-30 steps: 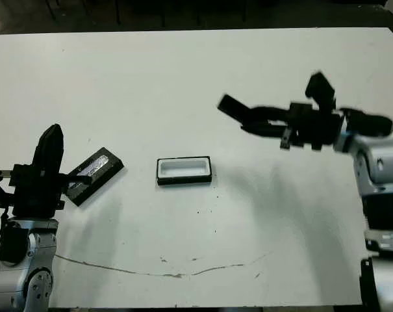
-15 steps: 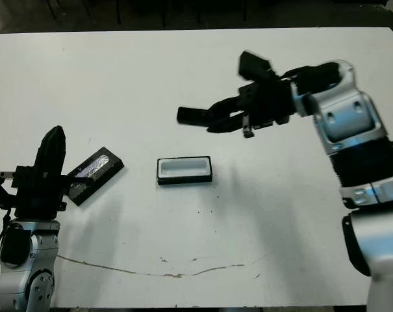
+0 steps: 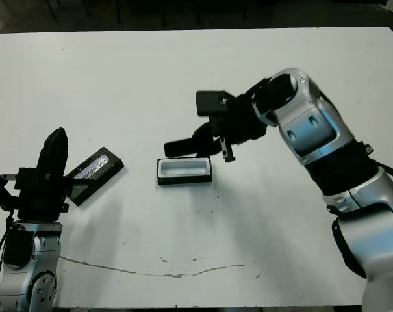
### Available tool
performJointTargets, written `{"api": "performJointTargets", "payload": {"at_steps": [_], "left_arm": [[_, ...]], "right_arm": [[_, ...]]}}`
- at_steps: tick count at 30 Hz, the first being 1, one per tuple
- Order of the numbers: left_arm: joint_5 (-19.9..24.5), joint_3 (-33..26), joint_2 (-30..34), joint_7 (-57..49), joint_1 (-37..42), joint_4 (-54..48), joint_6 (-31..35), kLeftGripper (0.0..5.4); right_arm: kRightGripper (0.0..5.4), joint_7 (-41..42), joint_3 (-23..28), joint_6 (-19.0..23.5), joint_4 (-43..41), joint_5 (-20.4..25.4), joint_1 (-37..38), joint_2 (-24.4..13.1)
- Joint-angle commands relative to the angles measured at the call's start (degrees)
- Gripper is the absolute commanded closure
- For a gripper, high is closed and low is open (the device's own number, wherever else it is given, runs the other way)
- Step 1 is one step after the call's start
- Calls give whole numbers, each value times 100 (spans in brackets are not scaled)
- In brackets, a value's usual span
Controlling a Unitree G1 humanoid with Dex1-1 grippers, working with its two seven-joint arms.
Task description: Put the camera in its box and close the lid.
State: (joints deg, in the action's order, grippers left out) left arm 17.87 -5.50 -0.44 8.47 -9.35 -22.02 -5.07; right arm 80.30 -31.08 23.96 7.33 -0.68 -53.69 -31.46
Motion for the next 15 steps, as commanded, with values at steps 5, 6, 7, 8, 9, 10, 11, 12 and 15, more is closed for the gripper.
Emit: {"api": "performJointTargets", "payload": {"at_steps": [5,6,7,8,9,10,11,12,15], "left_arm": [[10,22,-5,-81,-152,-36,122,540],[1,25,-6,-87,-156,-40,117,540],[-4,29,-8,-95,-159,-48,123,540],[-9,36,-8,-101,-161,-55,126,540],[3,40,-6,-95,-162,-58,130,540],[23,44,-2,-85,-162,-63,140,540],[34,48,4,-82,-163,-70,154,540],[23,54,9,-100,-170,-91,187,540],[50,53,19,-69,-163,-75,173,540]], "right_arm": [[473,59,-234,21,-181,-234,133,-18],[473,50,-264,0,-211,-291,138,-27],[473,32,-295,-12,-248,-362,142,-36],[473,20,-321,-2,-284,-421,144,-41],[473,5,-339,-6,-315,-475,150,-41],[473,-17,-369,19,-359,-550,149,-43],[473,-29,-390,36,-395,-613,150,-40],[473,-41,-416,72,-422,-675,151,-34],[473,-61,-474,197,-454,-796,158,-4]]}}
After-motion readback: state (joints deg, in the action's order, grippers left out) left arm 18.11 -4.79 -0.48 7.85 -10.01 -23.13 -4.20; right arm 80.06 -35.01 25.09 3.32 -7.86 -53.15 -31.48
